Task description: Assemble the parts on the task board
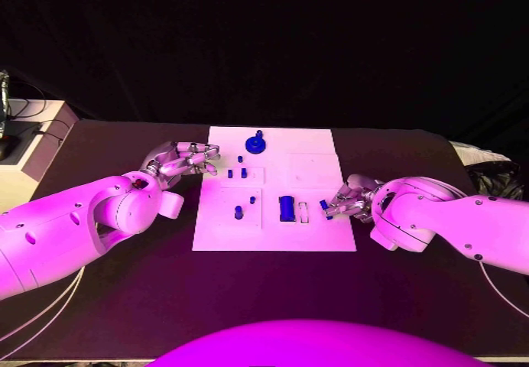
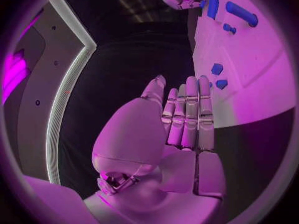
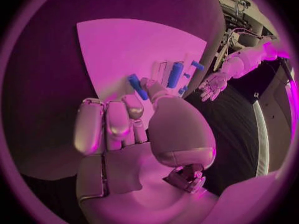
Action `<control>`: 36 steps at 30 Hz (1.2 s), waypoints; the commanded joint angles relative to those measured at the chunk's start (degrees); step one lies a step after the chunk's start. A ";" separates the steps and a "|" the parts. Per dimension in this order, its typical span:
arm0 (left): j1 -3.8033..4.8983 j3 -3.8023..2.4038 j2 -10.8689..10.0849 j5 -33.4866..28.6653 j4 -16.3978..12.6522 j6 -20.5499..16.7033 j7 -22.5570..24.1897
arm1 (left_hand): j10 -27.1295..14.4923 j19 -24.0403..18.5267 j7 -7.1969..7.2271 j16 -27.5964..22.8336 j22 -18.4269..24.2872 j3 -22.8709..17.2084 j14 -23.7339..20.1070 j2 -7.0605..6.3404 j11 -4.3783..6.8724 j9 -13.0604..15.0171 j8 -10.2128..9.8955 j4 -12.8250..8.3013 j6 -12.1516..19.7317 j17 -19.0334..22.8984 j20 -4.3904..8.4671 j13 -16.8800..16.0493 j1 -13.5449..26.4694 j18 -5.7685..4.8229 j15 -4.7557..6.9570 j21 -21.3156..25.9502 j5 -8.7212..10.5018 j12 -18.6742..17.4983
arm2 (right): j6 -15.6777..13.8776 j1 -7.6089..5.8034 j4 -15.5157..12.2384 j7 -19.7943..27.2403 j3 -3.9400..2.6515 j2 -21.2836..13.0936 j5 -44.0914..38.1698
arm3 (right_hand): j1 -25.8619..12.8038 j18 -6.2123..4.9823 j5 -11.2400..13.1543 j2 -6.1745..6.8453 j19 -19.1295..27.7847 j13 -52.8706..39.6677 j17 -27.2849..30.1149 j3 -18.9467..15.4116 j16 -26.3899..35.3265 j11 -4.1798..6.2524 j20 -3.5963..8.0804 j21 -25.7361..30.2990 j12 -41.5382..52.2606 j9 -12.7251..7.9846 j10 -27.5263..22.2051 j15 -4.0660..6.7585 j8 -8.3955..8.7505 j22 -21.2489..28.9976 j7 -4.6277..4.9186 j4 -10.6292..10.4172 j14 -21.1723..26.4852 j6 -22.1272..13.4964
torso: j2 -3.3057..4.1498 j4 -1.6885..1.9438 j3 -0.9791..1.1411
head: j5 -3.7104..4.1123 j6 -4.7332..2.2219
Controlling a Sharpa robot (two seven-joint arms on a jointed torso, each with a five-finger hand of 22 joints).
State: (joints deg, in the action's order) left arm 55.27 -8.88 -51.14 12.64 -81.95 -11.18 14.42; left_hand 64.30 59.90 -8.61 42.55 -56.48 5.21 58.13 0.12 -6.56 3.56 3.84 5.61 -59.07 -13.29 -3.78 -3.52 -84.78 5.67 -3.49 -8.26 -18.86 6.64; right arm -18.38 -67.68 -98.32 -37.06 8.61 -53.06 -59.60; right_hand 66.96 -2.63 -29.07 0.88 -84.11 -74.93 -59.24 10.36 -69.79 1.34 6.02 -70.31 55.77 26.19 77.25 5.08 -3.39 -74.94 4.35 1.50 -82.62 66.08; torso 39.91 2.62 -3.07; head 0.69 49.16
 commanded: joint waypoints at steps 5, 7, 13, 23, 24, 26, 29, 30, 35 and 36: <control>0.00 -0.05 0.07 -0.21 -0.15 0.82 0.04 | -0.27 0.48 -0.12 0.29 -0.11 0.12 -0.24 0.18 -0.08 0.06 -0.08 0.20 0.34 0.07 -0.05 -0.06 0.00 -0.86 -0.09 0.31 0.21 0.11 | -5.80 -0.25 -1.39 1.39 0.02 0.80 9.27 | 0.72 -0.82 -0.04 -0.88 -2.10 -0.90 0.17 9.93 0.38 0.26 -0.26 0.21 -0.22 -0.09 0.45 -0.01 -0.47 -9.71 -0.05 11.41 -0.13 0.56 | 0.04 0.03 -0.01 | 0.12 0.14; 0.00 -0.05 0.08 -0.21 -0.15 0.84 0.03 | -0.27 0.48 -0.12 0.29 -0.11 0.12 -0.24 0.18 -0.08 0.06 -0.08 0.20 0.34 0.07 -0.05 -0.06 0.00 -0.86 -0.09 0.31 0.21 0.11 | -6.35 -0.28 -1.60 1.29 0.02 1.31 9.88 | 0.74 -0.83 -0.03 -0.87 -2.09 -0.89 0.20 9.76 0.41 0.28 -0.25 0.27 -0.24 -0.10 0.44 0.02 -0.46 -9.70 -0.08 11.39 -0.13 0.60 | 0.03 0.03 0.00 | 0.13 0.13; 0.00 -0.05 0.08 -0.21 -0.24 0.92 -0.04 | -0.27 0.48 -0.12 0.29 -0.11 0.12 -0.24 0.18 -0.08 0.06 -0.08 0.20 0.34 0.07 -0.05 -0.06 0.00 -0.86 -0.09 0.31 0.21 0.11 | -6.30 -0.31 -0.81 0.34 0.05 2.87 10.49 | 0.70 -0.83 0.15 -0.79 -2.08 -0.88 0.30 9.22 0.50 0.30 -0.23 0.39 -0.27 -0.12 0.42 0.02 -0.50 -9.67 -0.19 11.31 -0.12 0.74 | 0.01 0.10 -0.11 | 0.36 0.16; 0.00 -0.05 -0.10 -0.20 -0.37 0.98 -0.16 | -0.36 0.49 -0.15 0.29 -0.15 0.18 -0.25 0.15 -0.10 0.06 -0.10 0.20 0.40 0.08 -0.07 -0.06 0.05 -0.85 -0.11 0.34 0.22 0.11 | -5.25 -0.19 0.31 -0.82 0.18 4.65 10.45 | 0.75 -0.80 0.34 -0.77 -2.09 -0.89 0.32 8.37 0.52 0.36 -0.19 0.48 -0.25 -0.14 0.40 0.06 -0.50 -9.66 -0.33 11.08 -0.16 0.82 | 0.02 0.08 -0.01 | 0.15 0.35; 0.00 -0.05 -0.11 -0.20 -0.38 0.98 -0.17 | -0.36 0.49 -0.15 0.29 -0.15 0.18 -0.25 0.15 -0.10 0.06 -0.10 0.20 0.40 0.08 -0.07 -0.06 0.05 -0.85 -0.11 0.34 0.22 0.11 | -5.09 -0.19 0.33 -0.94 0.18 4.72 10.34 | 0.70 -0.80 0.36 -0.73 -2.09 -0.87 0.36 8.28 0.56 0.36 -0.19 0.49 -0.31 -0.15 0.38 0.06 -0.50 -9.66 -0.34 11.03 -0.14 0.81 | 0.02 0.08 -0.01 | 0.15 0.35; 0.00 -0.05 -0.15 -0.20 -0.40 0.99 -0.19 | -0.36 0.49 -0.15 0.29 -0.15 0.18 -0.25 0.15 -0.10 0.06 -0.10 0.20 0.40 0.08 -0.07 -0.06 0.05 -0.85 -0.11 0.34 0.22 0.11 | -4.63 -0.19 0.34 -1.21 0.18 4.76 10.19 | 0.62 -0.79 0.45 -0.71 -2.10 -0.87 0.36 7.97 0.55 0.38 -0.18 0.48 -0.31 -0.19 0.37 0.08 -0.49 -9.66 -0.42 10.80 -0.15 0.82 | 0.02 0.11 -0.04 | 0.04 0.45; 0.00 -0.05 -0.23 -0.20 -0.42 0.96 -0.24 | -0.36 0.49 -0.15 0.29 -0.15 0.18 -0.25 0.15 -0.10 0.06 -0.10 0.20 0.40 0.08 -0.07 -0.06 0.05 -0.85 -0.11 0.34 0.22 0.11 | -3.95 -0.18 0.32 -1.56 0.19 4.74 9.98 | 0.42 -0.78 0.53 -0.59 -2.11 -0.87 0.39 7.43 0.57 0.45 -0.15 0.53 -0.33 -0.29 0.35 0.11 -0.49 -9.65 -0.59 10.38 -0.15 0.91 | 0.05 0.09 -0.02 | -0.06 0.55; 0.00 -0.05 -0.26 -0.20 -0.42 0.96 -0.25 | -0.39 0.50 -0.15 0.28 -0.15 0.20 -0.24 0.15 -0.11 0.06 -0.09 0.20 0.40 0.09 -0.07 -0.06 0.08 -0.85 -0.11 0.36 0.22 0.12 | -3.80 -0.18 0.30 -1.62 0.19 4.74 9.88 | 0.43 -0.78 0.50 -0.57 -2.10 -0.85 0.43 7.29 0.60 0.45 -0.14 0.58 -0.37 -0.32 0.32 0.12 -0.48 -9.64 -0.61 10.30 -0.15 0.93 | 0.06 0.08 -0.02 | -0.08 0.56; 0.00 -0.05 -0.32 -0.20 -0.43 1.03 -0.33 | -0.55 0.51 -0.16 0.25 -0.15 0.27 -0.27 0.14 -0.16 0.06 -0.07 0.22 0.41 0.12 -0.10 -0.06 0.15 -0.84 -0.15 0.44 0.22 0.12 | -3.33 -0.18 0.01 -1.86 0.19 4.74 9.61 | 1.14 -0.71 -2.58 -1.40 -2.18 -0.81 0.49 2.81 0.66 0.52 -0.05 0.60 -0.41 -0.89 0.25 0.19 -0.43 -9.67 -0.80 10.17 -0.13 1.07 | 0.06 0.02 0.03 | -0.16 0.63; 0.00 -0.05 -0.32 -0.20 -0.43 1.04 -0.34 | -0.55 0.51 -0.16 0.25 -0.15 0.27 -0.27 0.14 -0.16 0.06 -0.07 0.22 0.41 0.12 -0.10 -0.06 0.15 -0.84 -0.15 0.44 0.22 0.12 | -3.32 -0.18 -0.03 -1.88 0.19 4.75 9.57 | 0.94 -0.72 -2.47 -1.33 -2.15 -0.82 0.47 2.66 0.62 0.51 -0.04 0.67 -0.37 -0.93 0.31 0.19 -0.46 -9.64 -0.82 10.08 -0.16 1.14 | 0.07 0.02 0.03 | -0.15 0.63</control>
State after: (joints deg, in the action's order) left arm 55.27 -8.88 -51.50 12.64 -82.18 -11.11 13.95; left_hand 64.09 60.12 -8.61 42.55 -56.60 5.21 58.13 0.12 -6.77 3.56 3.84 5.61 -59.07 -13.23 -4.00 -3.52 -84.78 5.67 -3.49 -8.04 -18.86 6.64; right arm -23.49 -68.00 -98.12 -38.37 8.70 -48.43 -49.61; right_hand 67.35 -2.62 -31.40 0.52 -84.11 -74.90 -58.84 8.86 -69.34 1.34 6.02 -69.83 55.60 25.28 77.35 5.07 -3.49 -74.91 3.56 7.14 -82.63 66.85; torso 39.95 2.68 -3.05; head 0.55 49.78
